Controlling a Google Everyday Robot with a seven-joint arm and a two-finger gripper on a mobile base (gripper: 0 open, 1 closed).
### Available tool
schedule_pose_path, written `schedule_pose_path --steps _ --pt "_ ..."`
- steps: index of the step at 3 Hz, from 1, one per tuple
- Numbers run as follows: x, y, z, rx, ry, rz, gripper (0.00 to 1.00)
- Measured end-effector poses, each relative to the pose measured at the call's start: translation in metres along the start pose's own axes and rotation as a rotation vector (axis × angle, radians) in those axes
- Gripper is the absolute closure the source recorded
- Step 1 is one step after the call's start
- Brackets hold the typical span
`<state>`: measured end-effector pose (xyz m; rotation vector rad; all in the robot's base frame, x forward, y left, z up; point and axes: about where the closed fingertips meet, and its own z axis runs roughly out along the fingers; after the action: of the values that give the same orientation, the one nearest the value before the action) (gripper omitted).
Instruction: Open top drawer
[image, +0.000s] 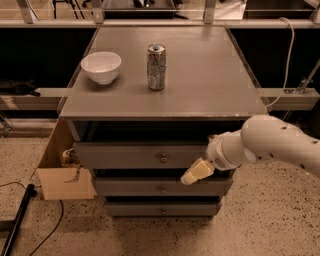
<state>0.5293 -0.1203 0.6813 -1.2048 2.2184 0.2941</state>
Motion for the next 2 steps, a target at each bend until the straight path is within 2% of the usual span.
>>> schedule_pose_path --steps 2 --pt "-0.014 -0.005 0.019 0.017 -0.002 -0.037 0.0"
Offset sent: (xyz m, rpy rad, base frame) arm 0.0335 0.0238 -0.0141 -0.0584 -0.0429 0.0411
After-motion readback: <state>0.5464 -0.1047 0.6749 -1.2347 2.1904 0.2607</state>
